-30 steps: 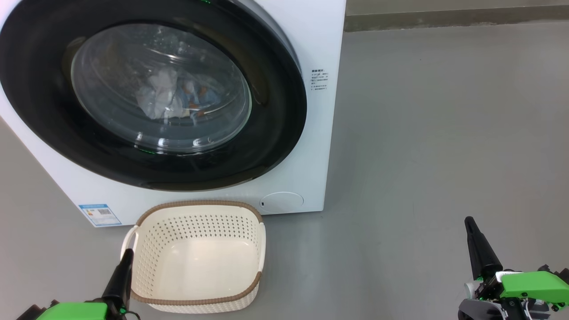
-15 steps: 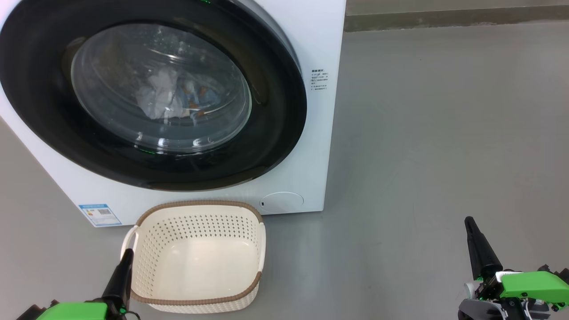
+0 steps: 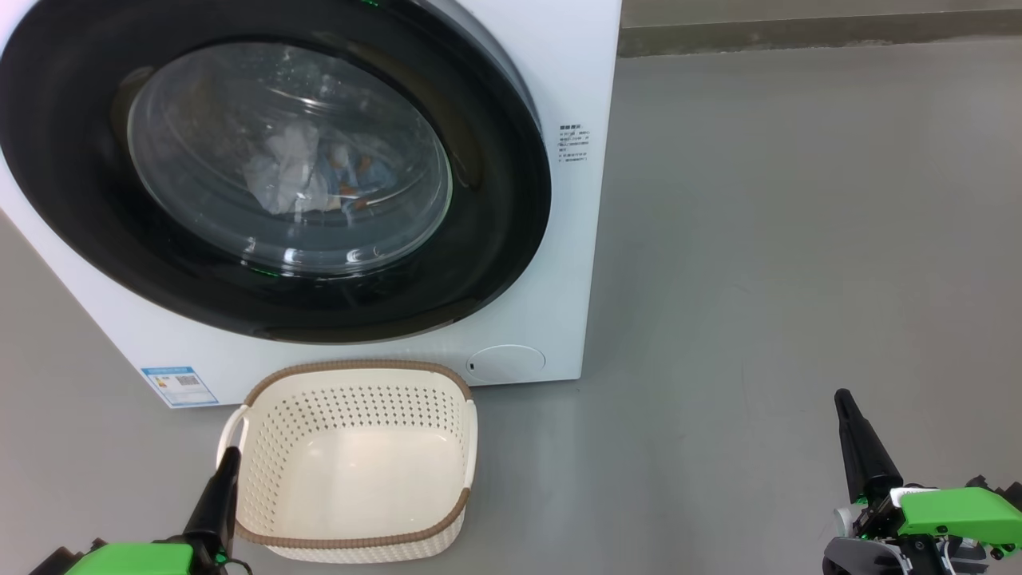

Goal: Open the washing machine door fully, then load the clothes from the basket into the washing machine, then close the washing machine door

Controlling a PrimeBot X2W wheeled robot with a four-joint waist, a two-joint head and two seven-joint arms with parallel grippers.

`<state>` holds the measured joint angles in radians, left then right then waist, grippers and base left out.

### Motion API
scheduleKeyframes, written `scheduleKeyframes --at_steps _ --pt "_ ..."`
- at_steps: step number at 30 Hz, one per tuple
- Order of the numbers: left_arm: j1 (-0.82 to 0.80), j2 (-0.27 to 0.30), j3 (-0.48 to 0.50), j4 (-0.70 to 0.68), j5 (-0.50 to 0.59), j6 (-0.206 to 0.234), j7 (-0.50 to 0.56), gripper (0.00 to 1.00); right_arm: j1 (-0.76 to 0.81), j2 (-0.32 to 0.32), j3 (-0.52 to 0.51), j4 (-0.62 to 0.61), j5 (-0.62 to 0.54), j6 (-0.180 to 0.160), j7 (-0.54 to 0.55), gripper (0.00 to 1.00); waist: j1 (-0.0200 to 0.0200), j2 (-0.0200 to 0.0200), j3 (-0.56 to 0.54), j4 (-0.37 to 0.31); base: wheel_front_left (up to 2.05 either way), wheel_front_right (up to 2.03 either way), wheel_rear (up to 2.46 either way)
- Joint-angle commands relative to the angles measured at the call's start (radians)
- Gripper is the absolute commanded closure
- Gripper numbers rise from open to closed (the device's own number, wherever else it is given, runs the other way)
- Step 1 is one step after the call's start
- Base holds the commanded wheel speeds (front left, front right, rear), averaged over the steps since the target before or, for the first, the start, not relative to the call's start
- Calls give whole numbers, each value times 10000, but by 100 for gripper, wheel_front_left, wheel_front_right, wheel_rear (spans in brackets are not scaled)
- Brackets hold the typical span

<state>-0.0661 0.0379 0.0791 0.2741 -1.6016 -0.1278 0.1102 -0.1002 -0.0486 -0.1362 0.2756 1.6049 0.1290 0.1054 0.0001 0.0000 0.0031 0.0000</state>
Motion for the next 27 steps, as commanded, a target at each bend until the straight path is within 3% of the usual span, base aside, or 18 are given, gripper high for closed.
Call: scheduleKeyframes --at_steps 1,27 --pt "-420 129 351 -290 -66 -29 34 100 -78 -18 216 -309 30 17 85 100 0 0 0 0 0 0 0" --pt "-420 127 354 -290 -64 -29 36 100 -78 -17 214 -309 29 17 86 100 0 0 0 0 0 0 0"
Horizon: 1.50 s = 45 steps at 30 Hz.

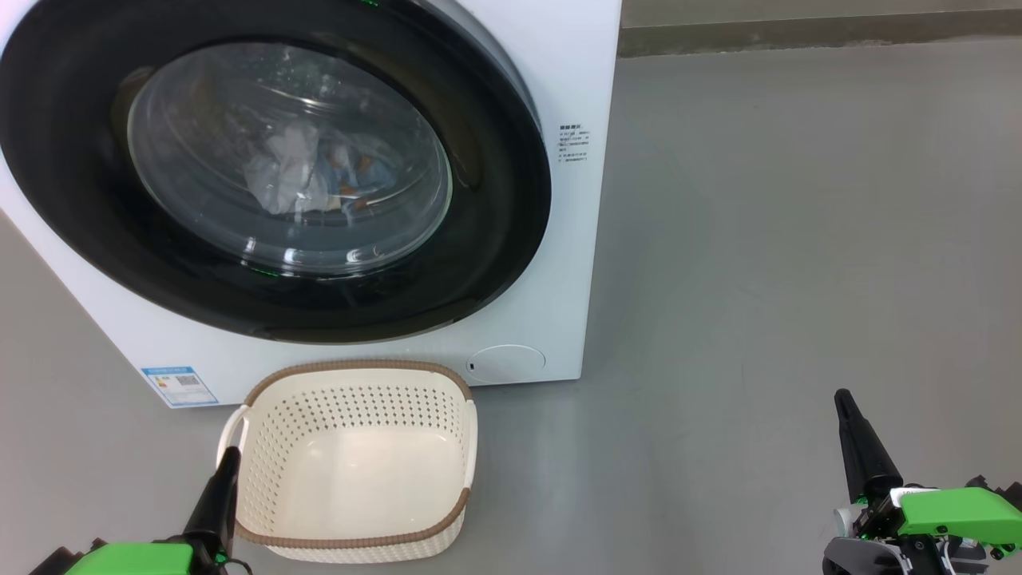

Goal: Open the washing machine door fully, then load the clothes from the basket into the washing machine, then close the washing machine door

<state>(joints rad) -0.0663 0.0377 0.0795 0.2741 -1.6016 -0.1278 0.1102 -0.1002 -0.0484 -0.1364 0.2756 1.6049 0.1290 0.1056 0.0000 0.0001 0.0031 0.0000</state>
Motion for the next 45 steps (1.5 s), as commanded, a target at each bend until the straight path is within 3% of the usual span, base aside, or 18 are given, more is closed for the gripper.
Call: scheduleKeyframes --at_steps 1,45 --pt "-418 129 350 -290 -64 -29 36 100 -78 -19 216 -309 29 17 85 100 0 -1 0 0 0 0 0" --pt "-418 127 353 -290 -62 -29 38 100 -78 -18 215 -308 28 17 85 100 0 -1 0 0 0 0 0"
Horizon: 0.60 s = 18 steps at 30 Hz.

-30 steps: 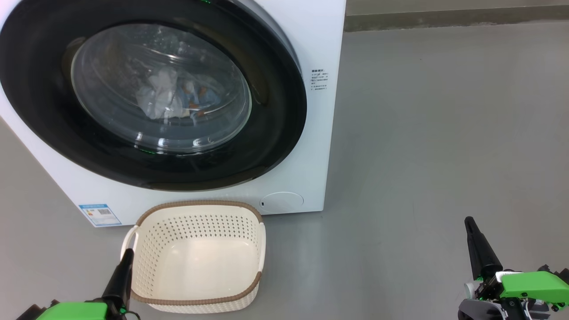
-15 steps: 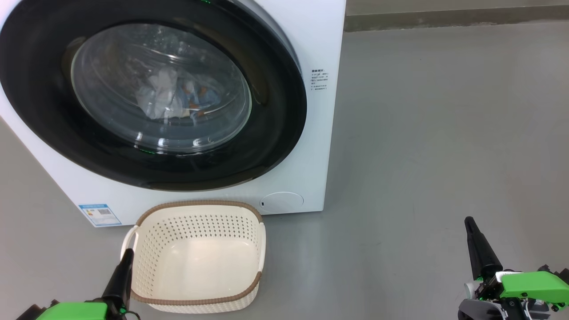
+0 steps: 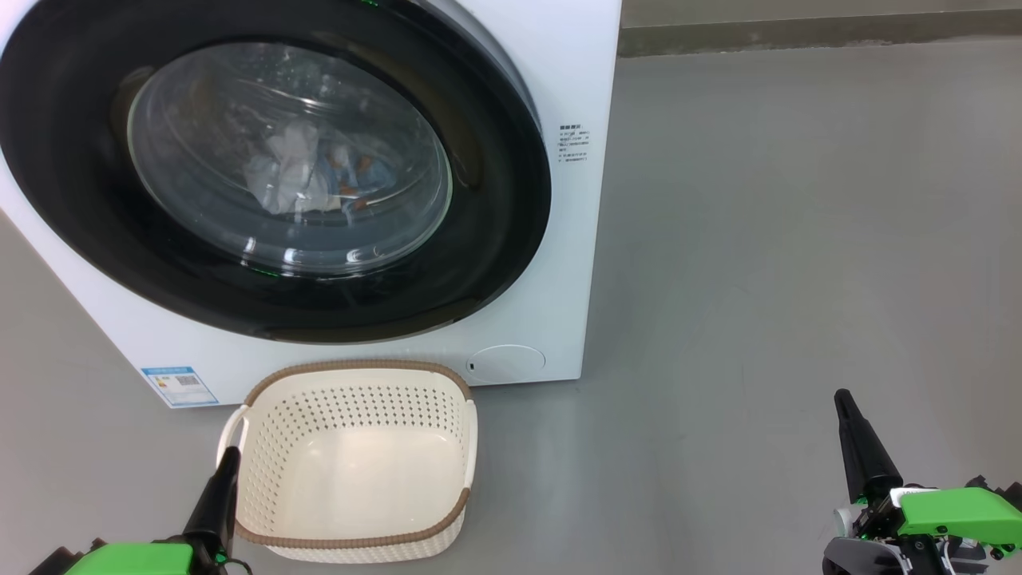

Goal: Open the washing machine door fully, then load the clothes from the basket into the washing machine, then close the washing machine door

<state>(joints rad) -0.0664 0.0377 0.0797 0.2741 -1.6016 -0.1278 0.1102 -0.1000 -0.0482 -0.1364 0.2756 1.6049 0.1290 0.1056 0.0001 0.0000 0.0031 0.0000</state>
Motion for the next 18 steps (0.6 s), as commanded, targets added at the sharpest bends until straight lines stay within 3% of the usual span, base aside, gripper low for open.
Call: scheduleKeyframes --at_steps 1,18 --pt "-417 127 351 -290 -62 -29 38 100 -80 -20 215 -308 28 17 85 100 0 0 0 0 0 0 0" --pt "-417 126 351 -290 -61 -29 39 100 -80 -20 215 -308 28 17 85 100 0 0 0 0 0 0 0"
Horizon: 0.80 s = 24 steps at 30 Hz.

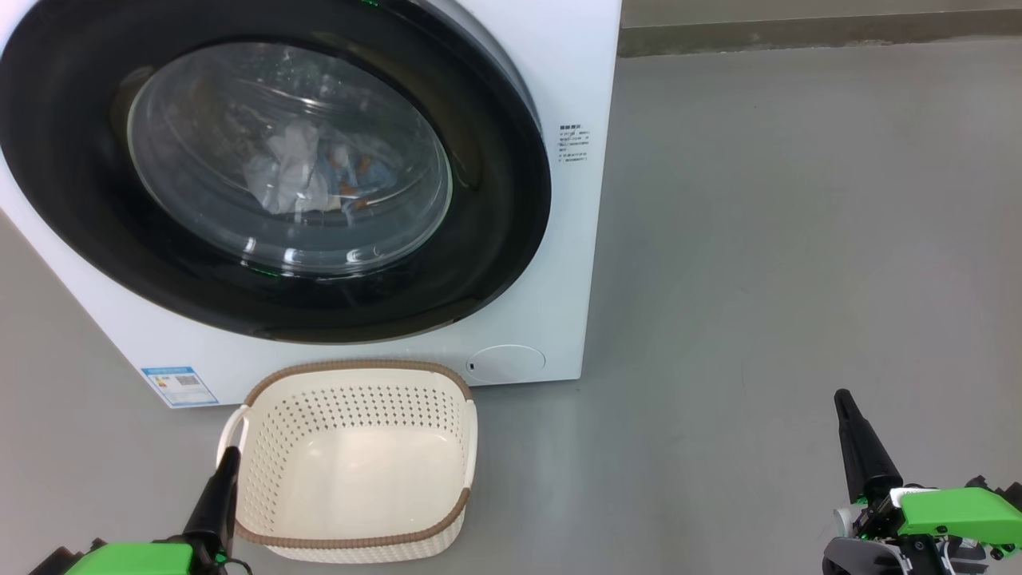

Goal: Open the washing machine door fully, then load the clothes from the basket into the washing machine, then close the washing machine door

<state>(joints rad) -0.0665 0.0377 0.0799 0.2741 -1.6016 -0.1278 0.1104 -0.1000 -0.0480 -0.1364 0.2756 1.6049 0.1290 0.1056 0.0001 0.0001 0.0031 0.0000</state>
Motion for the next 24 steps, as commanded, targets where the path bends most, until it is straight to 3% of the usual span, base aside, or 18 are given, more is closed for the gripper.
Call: scheduleKeyframes --at_steps 1,24 --pt "-416 126 350 -290 -61 -29 37 100 -80 -22 216 -308 28 17 85 100 0 -1 0 0 0 0 0" --pt "-416 126 350 -291 -61 -29 37 100 -79 -22 220 -309 32 17 82 100 0 -1 0 0 0 0 0"
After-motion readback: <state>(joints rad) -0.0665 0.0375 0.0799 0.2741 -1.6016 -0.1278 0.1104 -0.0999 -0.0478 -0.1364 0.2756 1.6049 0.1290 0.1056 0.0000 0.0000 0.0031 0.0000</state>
